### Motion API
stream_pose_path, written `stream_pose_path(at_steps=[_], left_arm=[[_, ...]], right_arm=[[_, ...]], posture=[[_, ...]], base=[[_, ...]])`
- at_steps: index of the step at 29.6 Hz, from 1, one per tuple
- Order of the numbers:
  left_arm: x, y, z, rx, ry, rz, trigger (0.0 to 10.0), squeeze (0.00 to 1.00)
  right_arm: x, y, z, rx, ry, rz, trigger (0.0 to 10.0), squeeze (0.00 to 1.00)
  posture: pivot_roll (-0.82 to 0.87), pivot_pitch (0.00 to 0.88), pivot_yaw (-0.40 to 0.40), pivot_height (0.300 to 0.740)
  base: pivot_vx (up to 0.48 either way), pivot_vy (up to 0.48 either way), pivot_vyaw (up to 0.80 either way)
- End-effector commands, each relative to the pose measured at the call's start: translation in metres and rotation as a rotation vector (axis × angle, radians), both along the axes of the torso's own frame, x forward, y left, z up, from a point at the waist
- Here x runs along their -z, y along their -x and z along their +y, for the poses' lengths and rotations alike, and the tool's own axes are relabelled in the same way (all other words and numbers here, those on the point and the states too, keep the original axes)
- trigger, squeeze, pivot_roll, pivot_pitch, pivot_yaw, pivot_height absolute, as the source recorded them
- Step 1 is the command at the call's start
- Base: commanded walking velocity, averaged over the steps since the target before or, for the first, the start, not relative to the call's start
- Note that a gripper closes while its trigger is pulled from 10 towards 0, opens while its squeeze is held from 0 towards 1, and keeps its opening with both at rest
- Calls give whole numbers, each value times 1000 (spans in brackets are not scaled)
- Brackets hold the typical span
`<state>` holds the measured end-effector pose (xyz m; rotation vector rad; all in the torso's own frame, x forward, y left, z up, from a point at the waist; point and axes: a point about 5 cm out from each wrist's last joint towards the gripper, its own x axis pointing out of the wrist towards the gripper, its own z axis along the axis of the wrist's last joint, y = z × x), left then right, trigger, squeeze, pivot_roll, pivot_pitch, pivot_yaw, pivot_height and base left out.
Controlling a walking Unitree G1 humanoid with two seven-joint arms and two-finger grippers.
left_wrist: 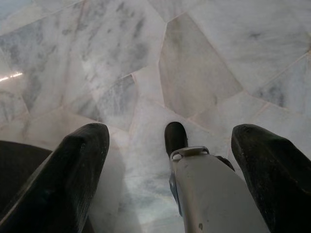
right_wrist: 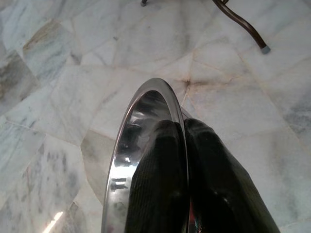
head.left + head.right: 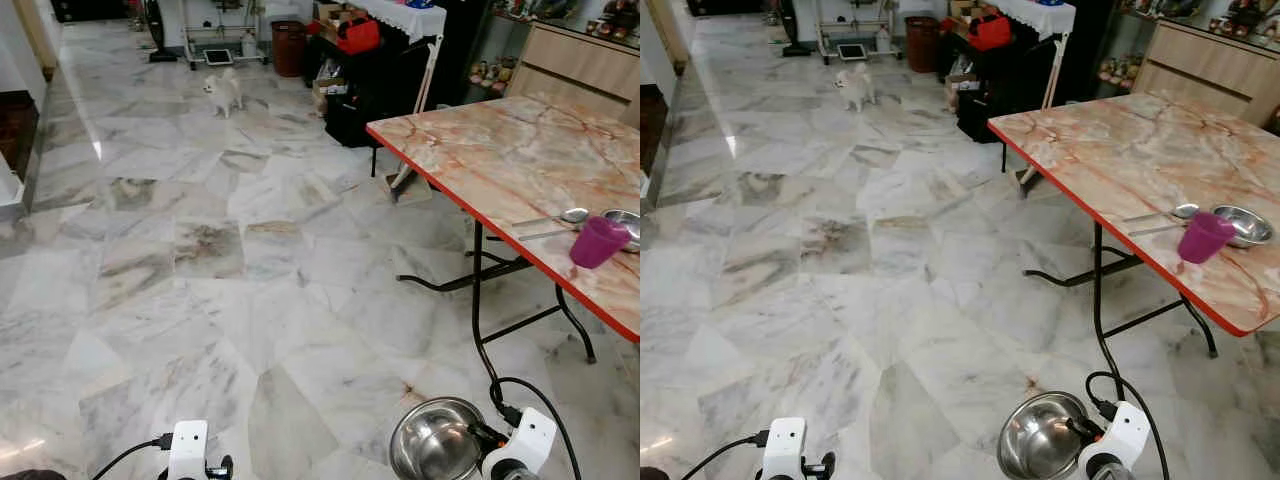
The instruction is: Setting the table
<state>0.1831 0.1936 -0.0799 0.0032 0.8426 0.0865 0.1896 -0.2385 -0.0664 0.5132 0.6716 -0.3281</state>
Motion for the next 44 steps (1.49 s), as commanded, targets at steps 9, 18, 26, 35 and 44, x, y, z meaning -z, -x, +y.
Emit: stream_pose_path(at_steps=[9, 18, 26, 35, 44], left_arm=[[1, 2, 3, 15, -15, 18, 10000, 0], [1, 2, 5, 19, -21, 17, 10000, 0], [1, 2, 6, 20, -21, 18, 10000, 0], [0, 2, 6, 23, -23, 16, 10000, 0], [0, 2, 7, 22, -24, 15, 10000, 0]], right_arm=[[0, 0, 0, 27, -4, -5, 10000, 0], [0, 0, 1, 34, -9, -6, 10000, 0], [1, 2, 0, 37, -5, -3, 10000, 0], [1, 1, 1, 45, -13, -4, 10000, 0], [1, 1, 1, 41, -12, -3, 10000, 0]], posture=[[-34, 0, -28, 740], [-35, 0, -22, 740], [-33, 0, -19, 740], [-32, 0, -17, 740], [-32, 0, -17, 740]], base=[[272, 0, 252], [275, 0, 0], [279, 0, 0], [285, 0, 0], [286, 0, 0]])
